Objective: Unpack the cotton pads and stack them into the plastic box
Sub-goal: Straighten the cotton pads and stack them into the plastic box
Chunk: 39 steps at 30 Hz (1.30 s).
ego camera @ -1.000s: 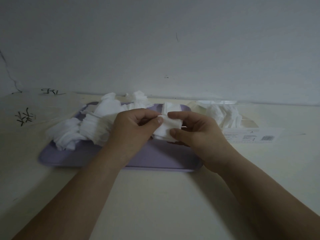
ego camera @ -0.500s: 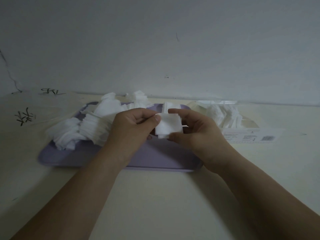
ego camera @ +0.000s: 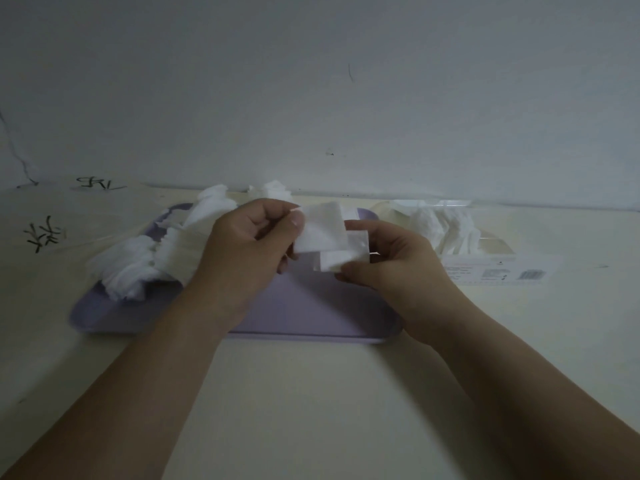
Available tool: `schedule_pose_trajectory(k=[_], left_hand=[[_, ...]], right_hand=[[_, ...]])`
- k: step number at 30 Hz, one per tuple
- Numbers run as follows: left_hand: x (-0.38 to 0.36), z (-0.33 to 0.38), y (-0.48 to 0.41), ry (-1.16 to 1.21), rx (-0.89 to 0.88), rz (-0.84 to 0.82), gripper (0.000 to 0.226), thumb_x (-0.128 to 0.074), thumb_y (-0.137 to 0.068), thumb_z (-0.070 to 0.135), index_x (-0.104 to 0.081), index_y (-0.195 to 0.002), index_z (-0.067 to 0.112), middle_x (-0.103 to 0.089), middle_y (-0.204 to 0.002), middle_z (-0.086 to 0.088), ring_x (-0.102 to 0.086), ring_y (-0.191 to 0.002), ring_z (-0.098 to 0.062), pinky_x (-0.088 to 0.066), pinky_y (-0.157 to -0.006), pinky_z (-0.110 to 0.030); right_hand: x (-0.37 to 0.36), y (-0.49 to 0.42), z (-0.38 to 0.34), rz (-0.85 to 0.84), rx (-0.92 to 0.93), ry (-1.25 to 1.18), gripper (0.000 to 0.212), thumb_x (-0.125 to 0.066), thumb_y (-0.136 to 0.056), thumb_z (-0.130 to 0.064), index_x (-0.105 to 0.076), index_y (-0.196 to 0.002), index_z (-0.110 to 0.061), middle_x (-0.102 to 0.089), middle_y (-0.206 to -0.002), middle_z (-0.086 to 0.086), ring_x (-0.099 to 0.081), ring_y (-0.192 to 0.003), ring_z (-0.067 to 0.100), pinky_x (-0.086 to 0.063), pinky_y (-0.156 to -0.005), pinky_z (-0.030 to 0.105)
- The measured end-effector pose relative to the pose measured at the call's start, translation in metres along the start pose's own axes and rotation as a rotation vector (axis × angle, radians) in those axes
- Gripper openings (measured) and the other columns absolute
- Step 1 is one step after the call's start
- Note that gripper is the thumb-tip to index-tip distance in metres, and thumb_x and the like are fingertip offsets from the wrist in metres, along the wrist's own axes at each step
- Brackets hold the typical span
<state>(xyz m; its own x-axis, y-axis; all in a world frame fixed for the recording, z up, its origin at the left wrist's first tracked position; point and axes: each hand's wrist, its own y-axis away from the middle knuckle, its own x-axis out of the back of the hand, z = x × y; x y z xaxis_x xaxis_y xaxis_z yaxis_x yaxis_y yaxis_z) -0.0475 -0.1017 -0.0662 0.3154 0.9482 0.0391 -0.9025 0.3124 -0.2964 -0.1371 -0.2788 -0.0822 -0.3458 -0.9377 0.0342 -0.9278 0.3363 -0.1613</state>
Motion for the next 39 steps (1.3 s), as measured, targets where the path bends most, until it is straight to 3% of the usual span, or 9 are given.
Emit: schedule_pose_trajectory(k=[4, 10, 15, 20, 24, 28, 34, 36, 39], left_hand=[[-0.009, -0.002, 0.009, -0.095, 0.001, -0.13, 0.012, -0.068, -0.099, 0.01, -0.074, -0.093, 0.017, -0.069, -0.061, 0.005, -0.055, -0.05, -0.004, -0.045, -0.053, -0.016], [-0.011, -0.007, 0.007, -0.107, 0.02, -0.082, 0.006, -0.072, -0.096, 0.012, -0.074, -0.093, 0.017, -0.073, -0.065, 0.008, -0.059, -0.051, -0.001, -0.044, -0.052, -0.012], [-0.011, -0.012, 0.005, -0.15, -0.029, -0.069, 0.008, -0.075, -0.094, 0.015, -0.074, -0.088, 0.021, -0.077, -0.074, -0.001, -0.068, -0.065, -0.014, -0.056, -0.066, -0.031], [-0.009, -0.015, 0.005, -0.164, -0.063, -0.084, 0.011, -0.075, -0.094, 0.015, -0.073, -0.086, 0.022, -0.076, -0.074, 0.0, -0.067, -0.066, -0.013, -0.057, -0.072, -0.038], [-0.007, -0.014, 0.004, -0.192, -0.07, -0.133, 0.014, -0.07, -0.098, 0.017, -0.07, -0.088, 0.026, -0.074, -0.075, -0.007, -0.064, -0.067, -0.019, -0.057, -0.072, -0.049], [-0.006, -0.014, 0.004, -0.198, -0.091, -0.172, 0.014, -0.069, -0.099, 0.017, -0.069, -0.09, 0.027, -0.073, -0.078, -0.011, -0.061, -0.068, -0.023, -0.056, -0.072, -0.052], [-0.004, -0.01, 0.0, -0.178, 0.016, -0.087, 0.015, -0.065, -0.101, 0.018, -0.072, -0.101, 0.031, -0.077, -0.09, 0.004, -0.07, -0.074, -0.008, -0.052, -0.06, -0.029], [-0.004, -0.009, 0.001, -0.115, 0.121, -0.138, 0.019, -0.066, -0.1, 0.015, -0.072, -0.108, 0.032, -0.079, -0.101, 0.007, -0.067, -0.071, -0.005, -0.049, -0.059, -0.028], [-0.006, -0.009, 0.004, -0.047, 0.168, -0.215, 0.023, -0.064, -0.101, 0.008, -0.074, -0.113, 0.025, -0.08, -0.098, 0.003, -0.064, -0.068, -0.003, -0.046, -0.058, -0.03]], right_hand=[[0.001, 0.002, -0.001, -0.008, 0.023, -0.07, 0.052, -0.078, -0.079, 0.017, -0.074, -0.123, -0.011, -0.077, -0.113, 0.017, -0.078, -0.098, 0.034, -0.063, -0.088, 0.042], [-0.002, 0.007, -0.006, -0.042, 0.047, -0.065, 0.044, -0.077, -0.081, 0.016, -0.076, -0.117, -0.009, -0.078, -0.111, 0.016, -0.075, -0.104, 0.041, -0.064, -0.088, 0.039], [-0.001, 0.006, -0.007, -0.08, 0.008, -0.11, 0.047, -0.077, -0.073, 0.003, -0.079, -0.116, -0.016, -0.079, -0.109, 0.015, -0.074, -0.109, 0.038, -0.057, -0.104, 0.052], [-0.004, 0.007, -0.008, -0.058, -0.013, -0.19, 0.039, -0.089, -0.079, -0.015, -0.077, -0.116, -0.009, -0.078, -0.108, 0.018, -0.075, -0.102, 0.03, -0.061, -0.095, 0.045], [-0.003, 0.005, -0.004, -0.011, 0.006, -0.139, 0.026, -0.076, -0.091, 0.002, -0.076, -0.115, -0.008, -0.079, -0.104, 0.018, -0.077, -0.097, 0.028, -0.061, -0.095, 0.047], [-0.003, 0.006, -0.005, -0.021, 0.028, -0.124, 0.019, -0.072, -0.094, 0.004, -0.077, -0.109, -0.006, -0.079, -0.098, 0.015, -0.077, -0.092, 0.026, -0.062, -0.086, 0.039], [-0.001, 0.006, -0.006, -0.008, 0.014, -0.147, 0.014, -0.066, -0.098, 0.004, -0.077, -0.1, -0.005, -0.075, -0.091, 0.012, -0.073, -0.087, 0.025, -0.061, -0.08, 0.037], [0.0, 0.007, -0.007, -0.016, 0.003, -0.164, 0.014, -0.066, -0.098, 0.003, -0.077, -0.096, -0.006, -0.075, -0.092, 0.015, -0.072, -0.086, 0.025, -0.06, -0.079, 0.038], [-0.001, 0.006, -0.007, -0.009, 0.003, -0.17, 0.023, -0.067, -0.098, 0.002, -0.078, -0.085, -0.014, -0.074, -0.094, 0.018, -0.072, -0.086, 0.026, -0.061, -0.078, 0.04]])
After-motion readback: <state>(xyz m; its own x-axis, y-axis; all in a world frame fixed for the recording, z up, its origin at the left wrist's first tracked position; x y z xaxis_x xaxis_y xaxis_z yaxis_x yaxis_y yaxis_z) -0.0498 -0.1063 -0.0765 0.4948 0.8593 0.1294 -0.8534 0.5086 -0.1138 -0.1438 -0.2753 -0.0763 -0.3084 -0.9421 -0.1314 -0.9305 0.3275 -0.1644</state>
